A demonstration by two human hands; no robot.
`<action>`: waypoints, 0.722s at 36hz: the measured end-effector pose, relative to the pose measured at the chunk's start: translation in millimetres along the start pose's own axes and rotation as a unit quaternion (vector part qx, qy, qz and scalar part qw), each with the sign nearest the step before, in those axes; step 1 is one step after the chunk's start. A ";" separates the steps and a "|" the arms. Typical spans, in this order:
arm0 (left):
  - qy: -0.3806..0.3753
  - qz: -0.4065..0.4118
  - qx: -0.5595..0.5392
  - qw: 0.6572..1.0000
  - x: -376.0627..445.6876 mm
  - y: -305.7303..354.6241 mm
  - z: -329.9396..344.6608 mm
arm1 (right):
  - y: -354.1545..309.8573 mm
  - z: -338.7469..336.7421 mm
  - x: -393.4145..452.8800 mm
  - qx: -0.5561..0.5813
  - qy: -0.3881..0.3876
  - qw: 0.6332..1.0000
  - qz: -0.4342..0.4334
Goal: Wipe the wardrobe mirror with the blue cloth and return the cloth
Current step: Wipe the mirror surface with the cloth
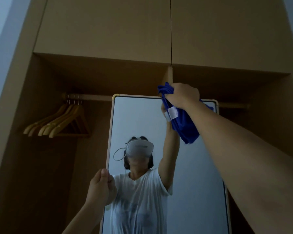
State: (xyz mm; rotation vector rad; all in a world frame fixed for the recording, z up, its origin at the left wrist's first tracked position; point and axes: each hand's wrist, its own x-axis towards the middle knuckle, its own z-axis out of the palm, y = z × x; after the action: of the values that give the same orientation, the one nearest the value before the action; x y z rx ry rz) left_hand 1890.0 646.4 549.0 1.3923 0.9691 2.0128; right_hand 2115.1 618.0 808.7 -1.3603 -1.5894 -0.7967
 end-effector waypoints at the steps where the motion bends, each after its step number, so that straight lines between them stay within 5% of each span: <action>1: 0.008 -0.006 -0.003 1.000 0.7 -0.7 -0.4 | -2.7 4.3 -1.7 -0.010 0.027 1.000 -0.002; 8: -0.011 -0.022 0.009 1.000 -0.1 -5.1 -6.2 | -10.9 39.8 -35.0 -0.056 0.250 0.964 -0.069; 14: -0.029 -0.028 -0.023 0.999 -9.4 3.2 -8.7 | -46.0 37.6 -30.2 0.020 0.278 0.952 -0.130; 19: -0.032 -0.010 -0.002 0.999 -14.4 6.6 -9.7 | -91.5 22.0 -1.3 0.103 0.205 0.971 -0.067; 23: -0.023 -0.002 0.004 1.000 -15.8 7.6 -9.8 | -116.0 20.6 9.7 0.039 -0.064 0.995 -0.064; 26: -0.021 0.002 0.005 1.000 -16.3 8.0 -9.5 | -119.6 17.3 15.6 0.019 -0.107 0.991 -0.080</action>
State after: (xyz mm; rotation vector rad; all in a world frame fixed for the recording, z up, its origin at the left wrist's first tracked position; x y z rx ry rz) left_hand 1886.7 626.9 543.7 1.4365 0.9606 1.9763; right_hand 1994.3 616.3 823.8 -1.3393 -1.8914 -0.7297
